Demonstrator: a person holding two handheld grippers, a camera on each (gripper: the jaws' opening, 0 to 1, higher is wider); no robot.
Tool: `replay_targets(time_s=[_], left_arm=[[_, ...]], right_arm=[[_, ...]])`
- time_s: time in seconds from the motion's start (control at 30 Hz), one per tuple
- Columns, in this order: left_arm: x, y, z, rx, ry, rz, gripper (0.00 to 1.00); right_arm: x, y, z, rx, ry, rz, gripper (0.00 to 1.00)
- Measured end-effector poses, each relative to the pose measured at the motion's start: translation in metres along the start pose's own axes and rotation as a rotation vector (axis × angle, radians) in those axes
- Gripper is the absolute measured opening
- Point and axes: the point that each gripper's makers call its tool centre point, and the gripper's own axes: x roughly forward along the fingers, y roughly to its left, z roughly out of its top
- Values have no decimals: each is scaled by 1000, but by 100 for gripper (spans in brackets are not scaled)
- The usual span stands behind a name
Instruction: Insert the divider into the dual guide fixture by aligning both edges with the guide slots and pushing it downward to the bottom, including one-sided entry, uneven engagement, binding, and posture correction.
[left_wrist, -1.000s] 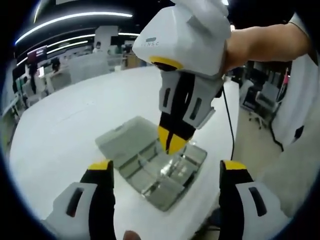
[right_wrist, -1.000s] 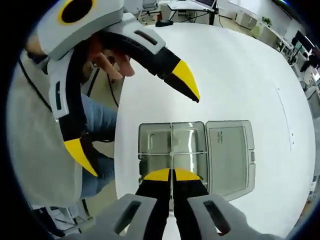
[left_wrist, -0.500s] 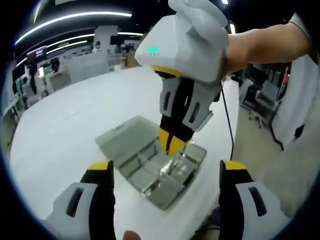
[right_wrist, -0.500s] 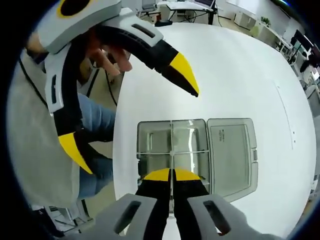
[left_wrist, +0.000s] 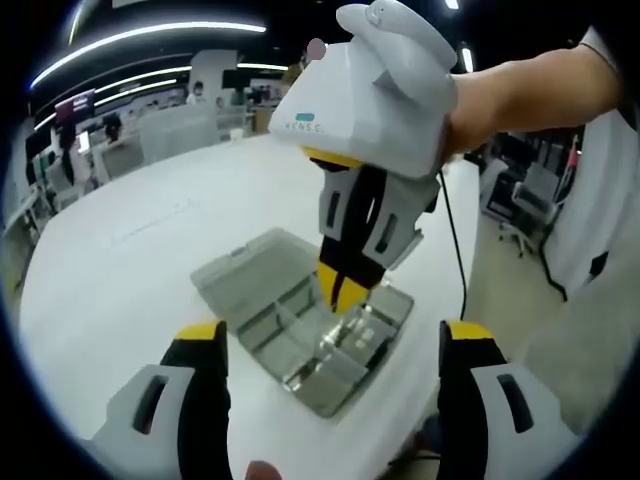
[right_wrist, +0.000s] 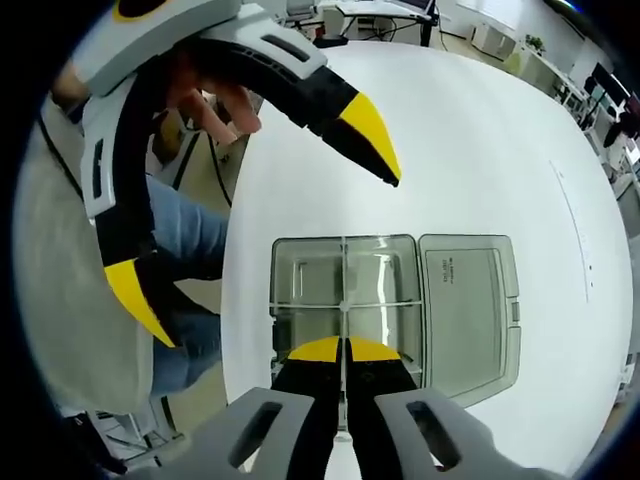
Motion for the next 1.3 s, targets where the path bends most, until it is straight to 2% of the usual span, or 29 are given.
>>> replay_targets(time_s=[1.3], left_arm=[[5, 4, -7, -14, 20, 2, 85]], right_arm=[[22, -1, -8, -38, 21, -2, 0]])
